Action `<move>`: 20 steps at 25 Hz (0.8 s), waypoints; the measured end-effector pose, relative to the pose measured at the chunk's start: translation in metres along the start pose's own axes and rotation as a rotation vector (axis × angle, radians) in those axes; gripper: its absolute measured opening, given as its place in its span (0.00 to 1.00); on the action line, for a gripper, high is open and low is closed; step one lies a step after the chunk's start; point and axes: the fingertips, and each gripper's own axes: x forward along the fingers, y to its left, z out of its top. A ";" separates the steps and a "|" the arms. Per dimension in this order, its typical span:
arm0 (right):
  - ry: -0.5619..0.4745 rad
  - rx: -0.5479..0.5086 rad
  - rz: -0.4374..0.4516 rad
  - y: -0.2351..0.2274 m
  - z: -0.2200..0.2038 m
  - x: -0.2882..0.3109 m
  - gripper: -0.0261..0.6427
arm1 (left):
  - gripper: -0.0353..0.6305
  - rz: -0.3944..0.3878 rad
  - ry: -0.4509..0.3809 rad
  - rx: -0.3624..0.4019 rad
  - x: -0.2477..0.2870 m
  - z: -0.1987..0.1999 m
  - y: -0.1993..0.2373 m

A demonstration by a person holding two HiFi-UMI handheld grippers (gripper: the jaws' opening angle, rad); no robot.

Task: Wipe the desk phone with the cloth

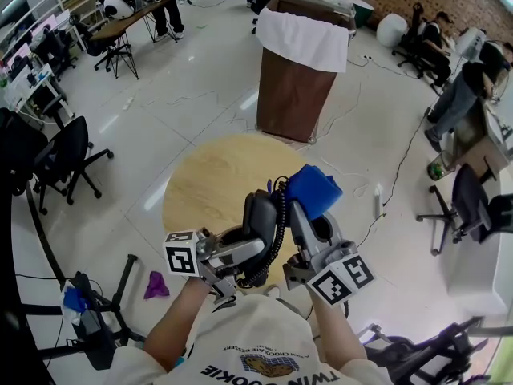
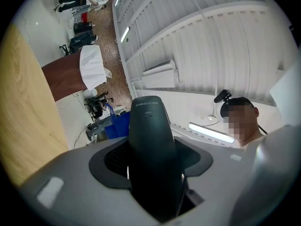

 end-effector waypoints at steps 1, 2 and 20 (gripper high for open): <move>0.000 -0.002 0.000 0.000 0.000 0.000 0.13 | 0.46 -0.001 0.006 0.001 0.000 -0.002 -0.001; 0.001 -0.005 -0.001 -0.001 0.000 0.000 0.13 | 0.46 -0.002 0.011 0.002 0.001 -0.003 -0.001; -0.043 -0.042 0.025 -0.010 0.036 0.009 0.13 | 0.46 0.037 0.142 0.038 0.009 -0.030 0.004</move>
